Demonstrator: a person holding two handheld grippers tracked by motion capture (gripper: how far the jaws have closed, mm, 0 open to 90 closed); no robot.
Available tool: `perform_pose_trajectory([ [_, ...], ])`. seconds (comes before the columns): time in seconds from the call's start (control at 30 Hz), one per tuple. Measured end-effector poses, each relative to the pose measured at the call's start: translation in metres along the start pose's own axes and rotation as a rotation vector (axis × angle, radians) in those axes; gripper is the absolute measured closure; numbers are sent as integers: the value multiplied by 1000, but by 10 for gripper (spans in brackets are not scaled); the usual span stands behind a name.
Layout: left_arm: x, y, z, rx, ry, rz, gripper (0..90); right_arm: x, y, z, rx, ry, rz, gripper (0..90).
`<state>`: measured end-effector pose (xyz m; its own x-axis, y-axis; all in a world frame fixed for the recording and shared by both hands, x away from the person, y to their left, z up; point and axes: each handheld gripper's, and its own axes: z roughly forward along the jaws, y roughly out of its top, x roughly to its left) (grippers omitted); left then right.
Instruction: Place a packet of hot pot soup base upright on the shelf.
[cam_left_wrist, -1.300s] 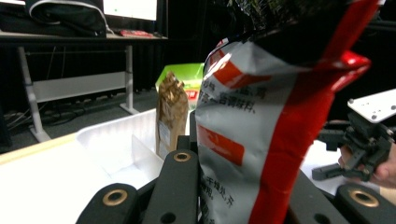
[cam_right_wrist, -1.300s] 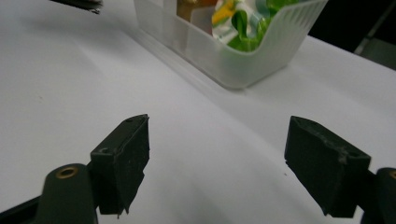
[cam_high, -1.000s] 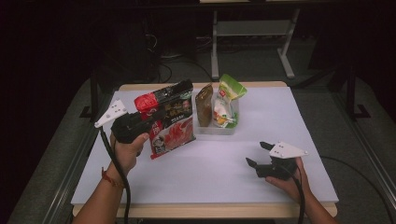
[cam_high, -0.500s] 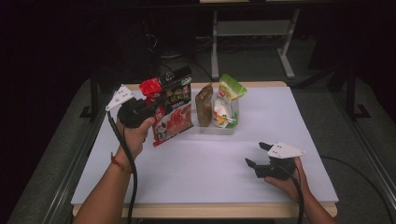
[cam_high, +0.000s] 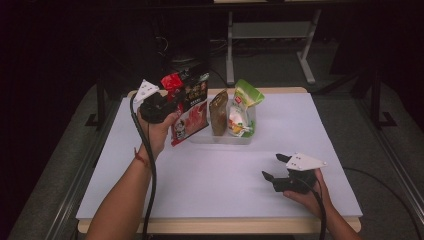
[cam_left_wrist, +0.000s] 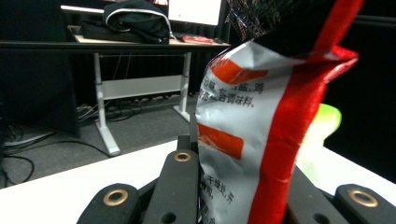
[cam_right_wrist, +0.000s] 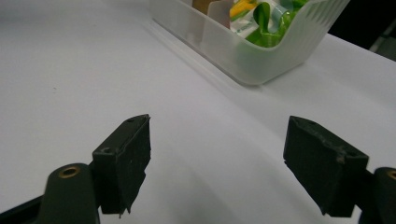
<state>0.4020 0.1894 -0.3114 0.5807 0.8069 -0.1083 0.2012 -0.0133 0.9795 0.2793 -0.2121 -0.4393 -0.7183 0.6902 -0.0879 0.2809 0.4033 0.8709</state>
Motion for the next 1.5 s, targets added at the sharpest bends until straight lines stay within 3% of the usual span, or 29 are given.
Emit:
perform_pose_trajectory([
  [0.43, -6, -4, 35, -9, 67, -10, 826, 3, 2, -2, -7, 19, -12, 223],
  [0.63, -2, -7, 51, -1, 131, -38, 828, 5, 2, -2, -8, 30, -19, 222],
  [0.9, -5, -6, 67, -4, 182, -16, 827, 6, 3, -4, -11, 39, -23, 222],
  [1.0, -5, -6, 71, -18, 201, -29, 826, 7, 4, -5, -16, 45, -22, 222],
  [1.27, -7, -10, 80, -47, 225, -31, 827, 8, 3, -4, -7, 55, -30, 223],
  [1.4, -8, -20, 82, -94, 216, -24, 828, 8, 4, -5, -13, 57, -31, 223],
  [1.5, -9, -30, 81, -100, 200, -34, 826, 8, 4, -6, -16, 50, -32, 223],
])
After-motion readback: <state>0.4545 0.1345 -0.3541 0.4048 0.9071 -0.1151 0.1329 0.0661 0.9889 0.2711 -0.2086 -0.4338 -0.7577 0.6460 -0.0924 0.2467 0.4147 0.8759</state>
